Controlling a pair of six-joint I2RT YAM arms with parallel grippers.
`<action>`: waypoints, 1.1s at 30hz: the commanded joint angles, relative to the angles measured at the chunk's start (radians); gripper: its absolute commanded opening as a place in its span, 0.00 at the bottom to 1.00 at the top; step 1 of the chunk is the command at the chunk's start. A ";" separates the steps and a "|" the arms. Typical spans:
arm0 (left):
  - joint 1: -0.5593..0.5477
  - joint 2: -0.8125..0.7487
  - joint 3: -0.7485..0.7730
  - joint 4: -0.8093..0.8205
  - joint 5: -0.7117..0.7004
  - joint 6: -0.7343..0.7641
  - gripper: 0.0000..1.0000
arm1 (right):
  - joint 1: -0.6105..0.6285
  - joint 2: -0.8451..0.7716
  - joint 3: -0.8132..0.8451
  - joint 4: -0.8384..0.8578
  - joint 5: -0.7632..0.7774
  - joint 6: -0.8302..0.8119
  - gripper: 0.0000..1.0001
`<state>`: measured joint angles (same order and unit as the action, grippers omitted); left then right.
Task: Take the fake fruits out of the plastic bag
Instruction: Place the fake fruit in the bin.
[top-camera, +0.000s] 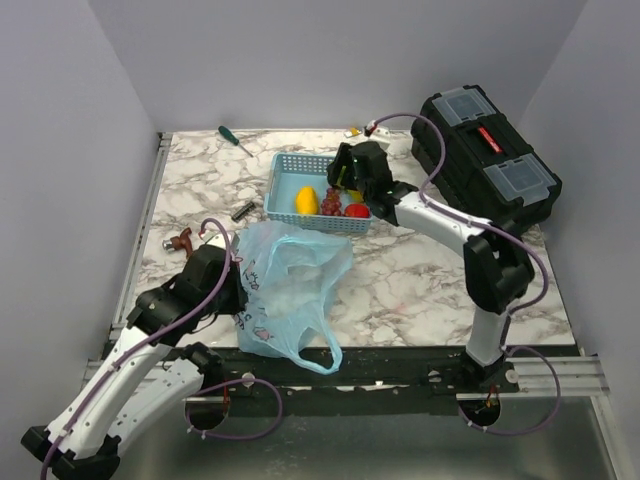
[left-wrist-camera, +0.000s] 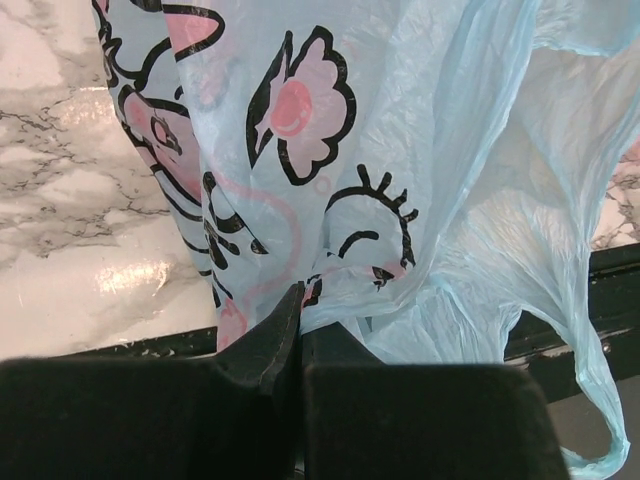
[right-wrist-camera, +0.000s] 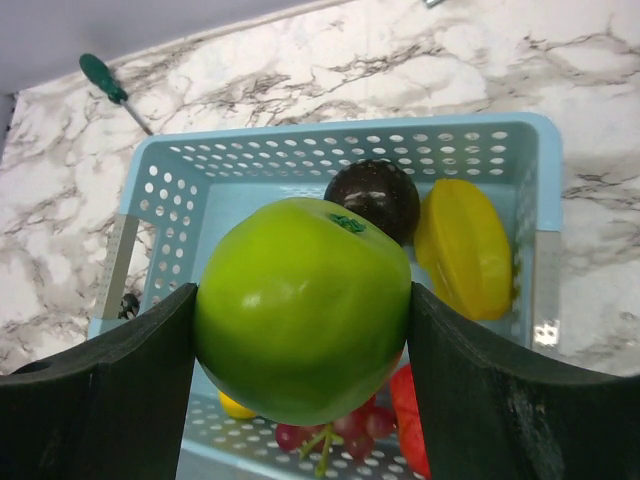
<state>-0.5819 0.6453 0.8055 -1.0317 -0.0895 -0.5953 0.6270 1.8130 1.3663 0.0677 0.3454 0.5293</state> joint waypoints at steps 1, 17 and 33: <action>-0.005 -0.022 -0.008 0.023 0.022 0.009 0.00 | 0.008 0.144 0.143 -0.051 -0.034 0.034 0.21; -0.005 -0.057 -0.015 0.030 0.023 0.006 0.00 | 0.008 0.351 0.336 -0.177 -0.103 0.030 0.64; -0.004 -0.052 -0.017 0.038 0.040 0.016 0.00 | 0.024 0.171 0.240 -0.230 -0.122 -0.055 0.87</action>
<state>-0.5831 0.5964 0.8013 -1.0103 -0.0734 -0.5915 0.6338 2.1067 1.6550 -0.1547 0.2440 0.4984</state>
